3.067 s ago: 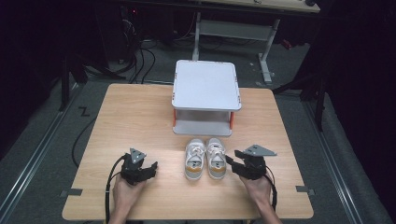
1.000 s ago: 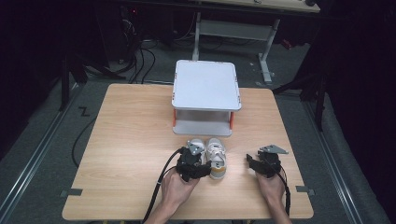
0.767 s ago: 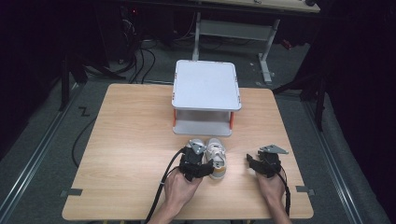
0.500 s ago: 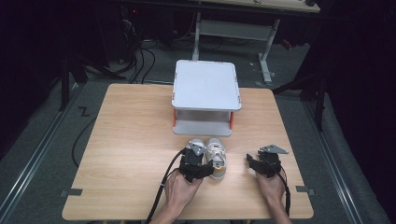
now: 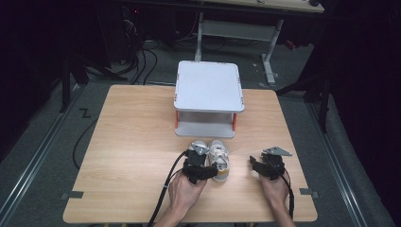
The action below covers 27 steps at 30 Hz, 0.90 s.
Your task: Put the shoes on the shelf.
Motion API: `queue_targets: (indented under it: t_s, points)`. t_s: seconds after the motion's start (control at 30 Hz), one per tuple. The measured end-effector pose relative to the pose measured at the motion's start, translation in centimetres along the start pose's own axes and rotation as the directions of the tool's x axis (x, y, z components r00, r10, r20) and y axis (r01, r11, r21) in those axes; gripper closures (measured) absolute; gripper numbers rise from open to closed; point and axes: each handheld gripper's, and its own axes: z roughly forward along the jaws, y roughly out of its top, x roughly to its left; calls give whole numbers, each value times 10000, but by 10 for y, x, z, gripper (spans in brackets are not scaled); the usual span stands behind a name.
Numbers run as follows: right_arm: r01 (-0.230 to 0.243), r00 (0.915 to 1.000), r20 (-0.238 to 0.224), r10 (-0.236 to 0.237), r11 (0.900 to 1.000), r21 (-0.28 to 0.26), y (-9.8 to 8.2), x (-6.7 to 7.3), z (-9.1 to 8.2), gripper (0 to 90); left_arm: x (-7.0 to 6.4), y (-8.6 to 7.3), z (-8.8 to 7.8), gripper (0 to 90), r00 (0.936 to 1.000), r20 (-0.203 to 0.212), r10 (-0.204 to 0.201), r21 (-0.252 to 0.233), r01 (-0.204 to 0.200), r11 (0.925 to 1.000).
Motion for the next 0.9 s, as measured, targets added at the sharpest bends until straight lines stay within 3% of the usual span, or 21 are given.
queue_targets:
  t_s: [0.2,0.33,0.6,0.7,0.77,0.9]
  points:
    - [-1,10000,6,1,10000,-2,0,0,0,449,-5,4,8,384,9999,-128,87,405,-82,9991]
    - [-5,10000,9,5,10000,-1,0,0,0,448,-6,4,17,442,9999,-104,117,457,-112,9989]
    - [-7,10000,8,7,10000,0,0,0,0,448,-6,2,19,544,9962,-318,811,372,-799,9961]
    - [-5,10000,8,5,10000,-1,0,0,0,447,-4,2,20,571,9952,-115,972,396,-966,9945]
    - [-9,10000,10,9,10000,0,0,0,0,447,-4,2,21,608,9964,146,841,428,-847,9955]
    - [-9,10000,10,9,10000,1,0,0,0,445,-7,3,24,624,9946,77,1037,369,-1039,9939]
